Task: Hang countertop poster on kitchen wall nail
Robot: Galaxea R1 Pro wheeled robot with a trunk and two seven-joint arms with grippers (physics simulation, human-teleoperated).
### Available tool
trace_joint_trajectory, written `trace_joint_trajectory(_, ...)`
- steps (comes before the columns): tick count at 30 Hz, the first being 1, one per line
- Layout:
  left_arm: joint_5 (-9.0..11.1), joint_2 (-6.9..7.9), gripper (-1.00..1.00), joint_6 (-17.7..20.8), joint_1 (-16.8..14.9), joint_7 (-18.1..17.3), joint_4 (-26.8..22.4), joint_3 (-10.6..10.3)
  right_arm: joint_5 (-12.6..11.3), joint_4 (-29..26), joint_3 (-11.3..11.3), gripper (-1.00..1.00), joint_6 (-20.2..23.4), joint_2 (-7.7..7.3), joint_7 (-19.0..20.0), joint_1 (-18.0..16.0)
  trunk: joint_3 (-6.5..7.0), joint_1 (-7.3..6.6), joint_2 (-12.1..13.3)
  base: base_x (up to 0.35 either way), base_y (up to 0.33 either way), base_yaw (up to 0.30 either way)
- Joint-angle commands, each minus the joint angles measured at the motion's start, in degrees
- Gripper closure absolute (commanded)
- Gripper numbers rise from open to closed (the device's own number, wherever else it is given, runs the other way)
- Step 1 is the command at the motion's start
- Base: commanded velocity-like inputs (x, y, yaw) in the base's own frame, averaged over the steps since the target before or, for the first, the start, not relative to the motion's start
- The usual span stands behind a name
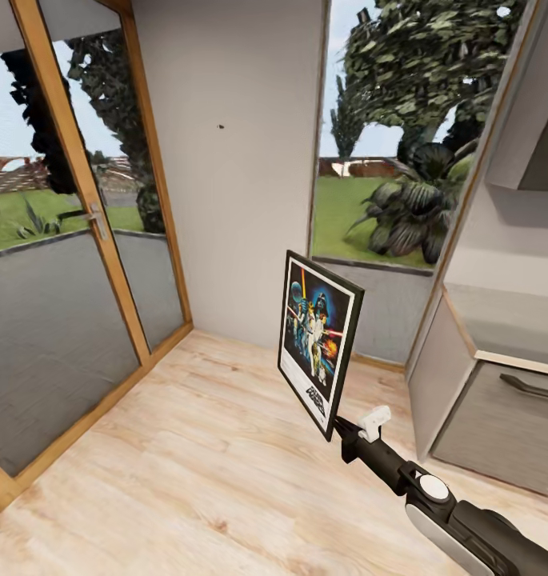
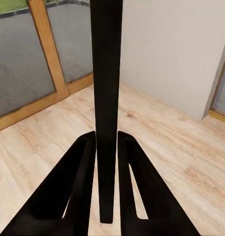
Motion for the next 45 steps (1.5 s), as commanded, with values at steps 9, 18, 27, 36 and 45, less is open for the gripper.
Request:
trace_joint_trajectory(9,0.1,0.14,-1.0,-0.1,0.0,-0.2,0.0,0.1,-0.7,0.0,0.3,1.0,-0.4,-0.06,-0.1,-0.1,-0.11,0.06,-0.1,0.226,0.291,0.0)
trace_joint_trajectory(18,0.1,0.14,-1.0,-0.1,0.0,-0.2,0.0,0.1,-0.7,0.0,0.3,1.0,-0.4,-0.06,-0.1,-0.1,-0.11,0.06,-0.1,0.223,0.296,0.0)
trace_joint_trajectory(27,0.1,0.15,-1.0,-0.1,0.0,-0.2,0.0,0.1,-0.7,0.0,0.3,1.0,-0.4,-0.05,-0.1,-0.1,-0.11,0.06,-0.1,0.225,0.297,0.0)
trace_joint_trajectory(36,0.1,0.16,-1.0,-0.1,0.0,-0.2,0.0,0.1,-0.7,0.0,0.3,1.0,-0.4,-0.06,-0.1,-0.1,-0.11,0.06,-0.1,0.229,0.296,-0.124)
trace_joint_trajectory(45,0.1,0.22,-1.0,-0.1,0.0,-0.2,0.0,0.2,-0.7,0.0,0.3,1.0,-0.4,0.03,-0.1,-0.1,-0.11,0.06,-0.1,0.208,0.307,-0.062)
